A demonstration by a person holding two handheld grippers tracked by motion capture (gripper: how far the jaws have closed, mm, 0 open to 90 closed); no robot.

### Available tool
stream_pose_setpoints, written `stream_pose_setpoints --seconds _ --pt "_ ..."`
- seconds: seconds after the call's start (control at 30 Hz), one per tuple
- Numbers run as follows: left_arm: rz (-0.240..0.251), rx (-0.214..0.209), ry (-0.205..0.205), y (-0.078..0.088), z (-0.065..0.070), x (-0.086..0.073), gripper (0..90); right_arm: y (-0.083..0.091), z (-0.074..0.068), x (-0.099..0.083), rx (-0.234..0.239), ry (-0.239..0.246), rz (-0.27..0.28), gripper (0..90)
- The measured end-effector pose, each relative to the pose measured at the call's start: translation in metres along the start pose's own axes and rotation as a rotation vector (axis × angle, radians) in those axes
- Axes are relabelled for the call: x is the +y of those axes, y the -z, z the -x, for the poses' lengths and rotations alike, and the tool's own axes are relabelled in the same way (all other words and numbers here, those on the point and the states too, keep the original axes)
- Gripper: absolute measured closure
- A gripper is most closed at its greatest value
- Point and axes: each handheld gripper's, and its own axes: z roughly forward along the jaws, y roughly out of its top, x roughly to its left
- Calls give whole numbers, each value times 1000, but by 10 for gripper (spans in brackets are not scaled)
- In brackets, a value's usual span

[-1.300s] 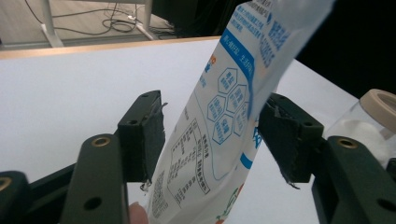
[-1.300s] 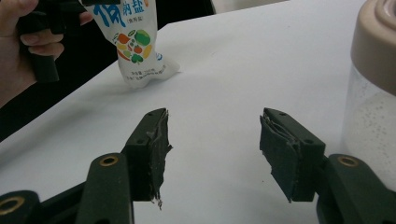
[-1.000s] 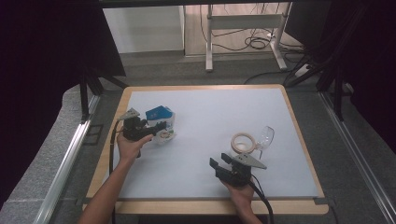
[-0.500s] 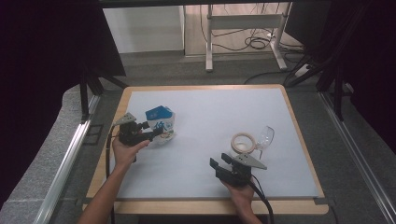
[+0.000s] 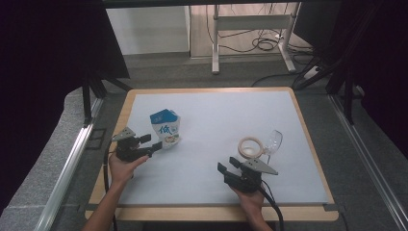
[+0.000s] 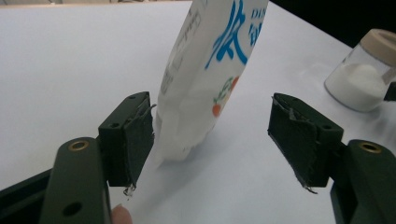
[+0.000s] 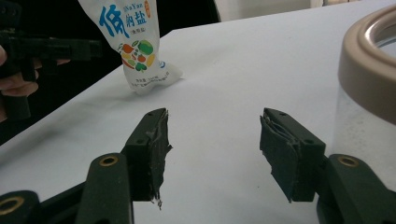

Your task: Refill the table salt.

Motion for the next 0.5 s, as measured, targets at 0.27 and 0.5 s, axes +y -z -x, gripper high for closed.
stream_pose_setpoints --seconds 0.27,0.5 --pt "-19 12 -4 7 7 -17 312 8 3 2 3 48 -2 419" --pt "-38 -2 6 10 11 -26 316 21 9 4 30 78 1 429"
